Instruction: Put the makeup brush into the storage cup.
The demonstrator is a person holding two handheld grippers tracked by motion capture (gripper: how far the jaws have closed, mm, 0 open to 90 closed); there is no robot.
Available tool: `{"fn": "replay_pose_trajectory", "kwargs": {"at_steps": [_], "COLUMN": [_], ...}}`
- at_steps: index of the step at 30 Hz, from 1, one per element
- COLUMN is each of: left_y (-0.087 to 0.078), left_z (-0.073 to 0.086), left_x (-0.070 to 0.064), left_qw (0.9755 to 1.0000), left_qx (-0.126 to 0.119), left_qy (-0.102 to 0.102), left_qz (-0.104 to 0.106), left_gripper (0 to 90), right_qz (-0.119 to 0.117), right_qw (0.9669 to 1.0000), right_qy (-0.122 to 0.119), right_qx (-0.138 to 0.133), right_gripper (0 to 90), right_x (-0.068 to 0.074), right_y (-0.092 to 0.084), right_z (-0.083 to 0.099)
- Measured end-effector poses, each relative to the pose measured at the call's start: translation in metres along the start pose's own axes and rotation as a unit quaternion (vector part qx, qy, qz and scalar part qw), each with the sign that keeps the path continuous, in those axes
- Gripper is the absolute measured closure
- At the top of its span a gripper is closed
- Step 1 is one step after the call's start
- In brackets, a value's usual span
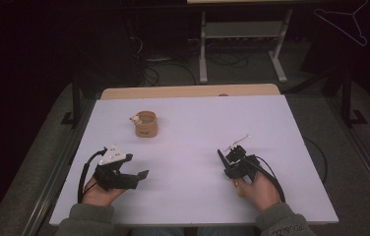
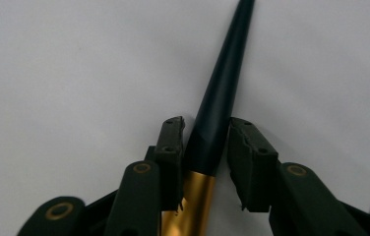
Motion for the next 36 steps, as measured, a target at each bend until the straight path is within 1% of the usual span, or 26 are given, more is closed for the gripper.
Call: {"fn": "replay_pose_trajectory", "kwargs": {"at_steps": [1, 2, 4, 5, 7, 8, 9, 11, 12, 13, 14, 15, 16, 17, 18, 19, 20, 23, 25, 27, 28, 30, 31, 35, 36], "left_y": [0.001, 0.001, 0.001, 0.001, 0.002, 0.002, 0.002, 0.002, 0.002, 0.002, 0.002, 0.002, 0.003, 0.002, 0.002, 0.002, 0.001, 0.001, 0.001, 0.001, 0.001, 0.000, -0.001, -0.002, -0.002], "left_z": [-0.001, -0.001, -0.001, 0.000, 0.000, -0.001, 0.000, -0.001, -0.001, -0.002, -0.003, -0.004, -0.005, -0.006, -0.008, -0.009, -0.011, -0.018, -0.023, -0.028, -0.032, -0.038, -0.041, -0.053, -0.055], "left_x": [-0.001, 0.000, -0.001, -0.001, -0.002, -0.002, -0.003, -0.003, -0.004, -0.005, -0.007, -0.007, -0.009, -0.009, -0.011, -0.010, -0.012, -0.017, -0.021, -0.025, -0.028, -0.033, -0.035, -0.046, -0.048], "left_qw": [1.0000, 1.0000, 1.0000, 1.0000, 1.0000, 1.0000, 1.0000, 1.0000, 0.9999, 0.9999, 0.9998, 0.9998, 0.9997, 0.9995, 0.9995, 0.9993, 0.9992, 0.9984, 0.9975, 0.9963, 0.9952, 0.9939, 0.9926, 0.9882, 0.9871], "left_qx": [-0.004, -0.003, -0.003, -0.003, -0.003, -0.003, -0.001, 0.003, 0.002, 0.001, 0.000, 0.001, -0.004, 0.000, -0.003, 0.000, 0.001, 0.001, 0.005, 0.009, 0.012, 0.014, 0.019, 0.029, 0.031], "left_qy": [-0.003, 0.000, 0.001, -0.001, -0.005, -0.004, -0.001, 0.006, 0.007, 0.009, 0.007, 0.012, 0.009, 0.017, 0.015, 0.023, 0.023, 0.034, 0.047, 0.062, 0.075, 0.085, 0.096, 0.124, 0.130], "left_qz": [0.000, 0.000, 0.001, 0.001, 0.003, 0.003, 0.004, 0.005, 0.007, 0.012, 0.016, 0.017, 0.021, 0.027, 0.029, 0.030, 0.033, 0.046, 0.053, 0.058, 0.061, 0.069, 0.073, 0.085, 0.089], "left_gripper": [18.3, 18.4, 18.4, 18.4, 18.3, 18.3, 18.3, 18.3, 18.2, 18.2, 18.5, 18.7, 18.6, 18.8, 19.3, 19.4, 19.6, 21.0, 21.9, 22.7, 23.0, 24.2, 24.3, 25.7, 26.6], "right_qz": [0.003, 0.004, 0.010, 0.009, 0.000, 0.000, -0.005, -0.021, -0.029, -0.035, -0.042, -0.045, -0.046, -0.048, -0.057, -0.063, -0.067, -0.079, -0.087, -0.093, -0.100, -0.111, -0.117, -0.134, -0.147], "right_qw": [1.0000, 1.0000, 0.9999, 0.9999, 0.9999, 0.9999, 0.9998, 0.9997, 0.9995, 0.9993, 0.9991, 0.9989, 0.9988, 0.9987, 0.9983, 0.9979, 0.9977, 0.9962, 0.9949, 0.9931, 0.9916, 0.9886, 0.9871, 0.9805, 0.9753], "right_qy": [0.001, -0.004, -0.011, -0.013, -0.013, -0.013, -0.017, -0.015, -0.011, -0.014, -0.012, -0.011, -0.016, -0.013, -0.013, -0.014, -0.015, -0.036, -0.050, -0.070, -0.080, -0.099, -0.107, -0.141, -0.162], "right_qx": [0.001, 0.002, 0.004, 0.004, 0.002, 0.002, 0.001, 0.002, 0.003, 0.005, 0.005, 0.006, 0.005, 0.006, 0.006, 0.001, -0.002, -0.010, -0.011, -0.015, -0.017, -0.020, -0.023, -0.028, -0.030], "right_gripper": [71.6, 73.0, 73.4, 73.5, 73.6, 73.6, 73.6, 73.7, 73.7, 73.7, 73.7, 73.7, 73.7, 73.7, 73.7, 73.8, 73.8, 73.8, 73.8, 73.8, 73.8, 73.7, 73.7, 73.7, 73.7], "right_x": [0.001, 0.002, 0.003, 0.002, 0.002, 0.002, 0.001, 0.000, -0.001, -0.002, -0.003, -0.004, -0.005, -0.006, -0.006, -0.006, -0.006, -0.002, 0.004, 0.010, 0.014, 0.023, 0.027, 0.042, 0.050], "right_y": [0.000, 0.000, 0.000, 0.000, 0.000, 0.000, 0.000, 0.000, -0.001, -0.001, -0.001, -0.001, -0.001, -0.003, -0.004, -0.007, -0.009, -0.017, -0.024, -0.029, -0.033, -0.041, -0.043, -0.056, -0.062], "right_z": [0.000, 0.000, 0.000, 0.000, 0.000, 0.000, 0.000, 0.000, 0.000, 0.000, -0.001, -0.001, -0.002, -0.002, -0.003, -0.004, -0.005, -0.010, -0.014, -0.019, -0.022, -0.028, -0.030, -0.041, -0.044]}}
Point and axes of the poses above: each handheld gripper's, and its own axes: y roughly forward along the jaws, z roughly out of its underside, x roughly to its left, the point moved 9 cm from there along y, roughly forward along the jaws, and after that the axes turned 2 degrees about z, right-handed, at the moved point
